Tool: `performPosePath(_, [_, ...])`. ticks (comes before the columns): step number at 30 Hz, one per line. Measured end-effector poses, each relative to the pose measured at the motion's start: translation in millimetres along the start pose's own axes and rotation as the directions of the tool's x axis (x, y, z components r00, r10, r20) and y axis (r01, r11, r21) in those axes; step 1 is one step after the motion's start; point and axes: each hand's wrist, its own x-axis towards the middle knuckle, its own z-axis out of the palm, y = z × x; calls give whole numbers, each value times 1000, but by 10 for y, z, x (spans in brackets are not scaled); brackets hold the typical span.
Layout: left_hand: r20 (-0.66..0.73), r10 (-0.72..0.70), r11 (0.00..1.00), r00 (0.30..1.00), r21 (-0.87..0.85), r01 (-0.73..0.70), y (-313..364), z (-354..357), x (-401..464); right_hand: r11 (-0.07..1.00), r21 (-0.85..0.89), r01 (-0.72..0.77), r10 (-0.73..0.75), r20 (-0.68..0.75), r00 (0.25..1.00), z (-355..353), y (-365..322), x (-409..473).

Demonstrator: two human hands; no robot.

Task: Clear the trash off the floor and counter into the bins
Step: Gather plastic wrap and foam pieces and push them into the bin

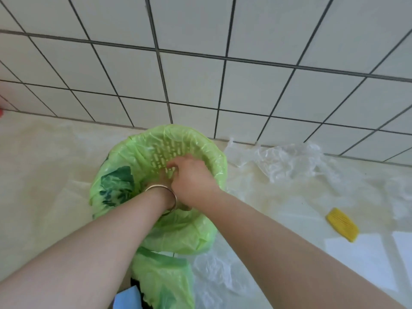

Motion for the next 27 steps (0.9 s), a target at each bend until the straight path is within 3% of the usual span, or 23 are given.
performPosePath(3, [-97,83,984,992,163,-66,155,-174,-317,975,157,157,-112,-263,958,-344,94,-282])
performPosePath(7, [-304,220,939,927,322,-118,314,-362,-830,961,262,88,41,-452,891,-579,527,-708])
performPosePath(10, [-480,362,932,799,176,-317,567,-299,-1169,939,344,-11,177,-455,873,-521,893,-990])
performPosePath(14, [-624,473,789,622,-15,-615,895,120,-1575,914,397,-77,256,-421,870,-315,1228,-1330])
performPosePath(16, [-612,475,740,632,-110,-663,1005,445,-1700,908,403,-111,287,-408,867,-192,1354,-1450])
performPosePath(19, [-472,397,745,787,-336,-577,1074,1001,-1757,908,382,-172,319,-362,876,25,1552,-1569])
performPosePath(22, [-309,209,831,928,-445,-335,1021,1511,-1740,920,297,-257,345,-295,891,278,1766,-1623])
performPosePath(25, [-129,-68,888,989,-460,1,897,1869,-1691,938,145,-315,339,-188,922,520,1962,-1626])
performPosePath(27, [-6,-231,854,973,-481,200,821,1983,-1600,942,72,-327,334,-120,935,629,2061,-1607])
